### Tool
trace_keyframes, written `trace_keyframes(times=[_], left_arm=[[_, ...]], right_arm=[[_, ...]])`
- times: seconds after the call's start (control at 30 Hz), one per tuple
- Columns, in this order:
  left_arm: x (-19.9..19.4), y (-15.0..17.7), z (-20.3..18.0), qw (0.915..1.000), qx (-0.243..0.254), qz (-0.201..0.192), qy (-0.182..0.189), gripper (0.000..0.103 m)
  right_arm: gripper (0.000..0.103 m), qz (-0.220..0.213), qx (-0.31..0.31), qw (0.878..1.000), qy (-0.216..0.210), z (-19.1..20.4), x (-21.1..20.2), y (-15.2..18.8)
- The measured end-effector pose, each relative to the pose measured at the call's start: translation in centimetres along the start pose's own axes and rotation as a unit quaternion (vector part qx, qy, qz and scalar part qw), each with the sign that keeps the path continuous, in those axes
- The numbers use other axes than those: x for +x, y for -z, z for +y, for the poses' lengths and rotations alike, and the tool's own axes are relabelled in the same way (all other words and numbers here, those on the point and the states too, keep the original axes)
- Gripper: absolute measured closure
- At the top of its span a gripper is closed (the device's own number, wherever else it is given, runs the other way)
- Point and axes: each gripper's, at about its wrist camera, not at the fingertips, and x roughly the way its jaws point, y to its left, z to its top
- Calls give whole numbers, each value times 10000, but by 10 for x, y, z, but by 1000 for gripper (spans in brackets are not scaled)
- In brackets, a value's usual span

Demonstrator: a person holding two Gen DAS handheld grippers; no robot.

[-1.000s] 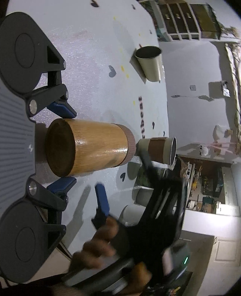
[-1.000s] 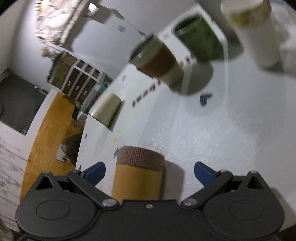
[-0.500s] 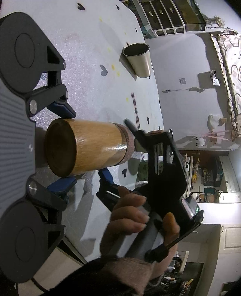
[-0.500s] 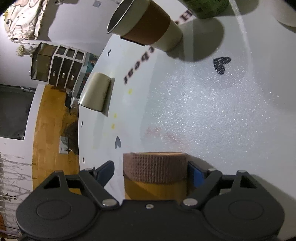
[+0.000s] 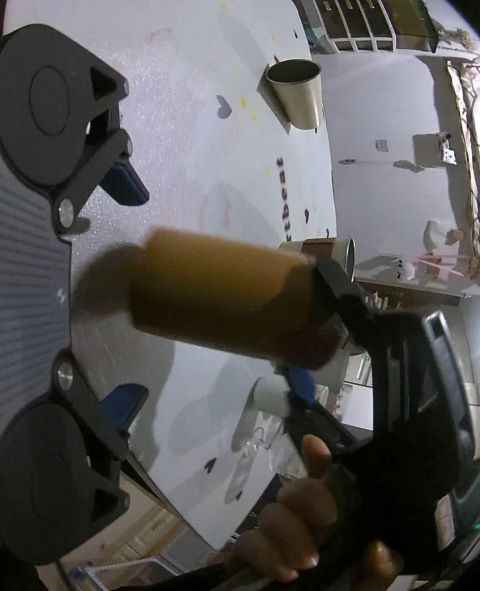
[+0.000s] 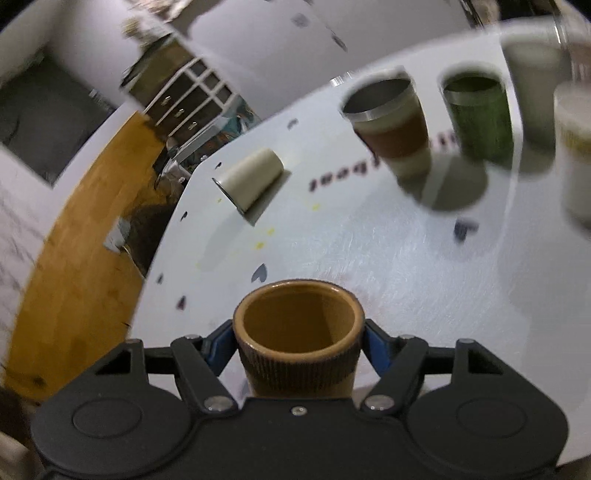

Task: Flip cup upright
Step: 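Lift the cup upright with the right tool and set it beside the cups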

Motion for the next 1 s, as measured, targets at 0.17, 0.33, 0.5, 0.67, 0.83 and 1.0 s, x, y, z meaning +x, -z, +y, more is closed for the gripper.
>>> trace_keyframes(times=[0.17, 0.33, 0.5, 0.67, 0.83, 1.0], left_arm=[[-3, 0, 7, 9997, -224, -105, -19, 0], [-6, 0, 17, 9988, -469, -155, -35, 0], [-7, 1, 21, 9985, -528, -144, -25, 0], [-9, 2, 24, 9982, -573, -160, -45, 0], [-11, 2, 25, 9980, -598, -178, -74, 0], [-12, 2, 27, 9979, -607, -196, -114, 0]], right_arm=[[31, -846, -1112, 9854, 973, 5, -14, -12], [31, -1473, -1509, 9592, 1883, -12, -14, -32], [31, -1965, -1318, 9431, 2336, -35, -6, -46], [31, -2208, -1236, 9378, 2377, -47, 9, -47], [31, -2347, -1373, 9257, 2628, -48, 30, -42], [31, -2381, -1308, 9255, 2639, -53, 31, -38]])
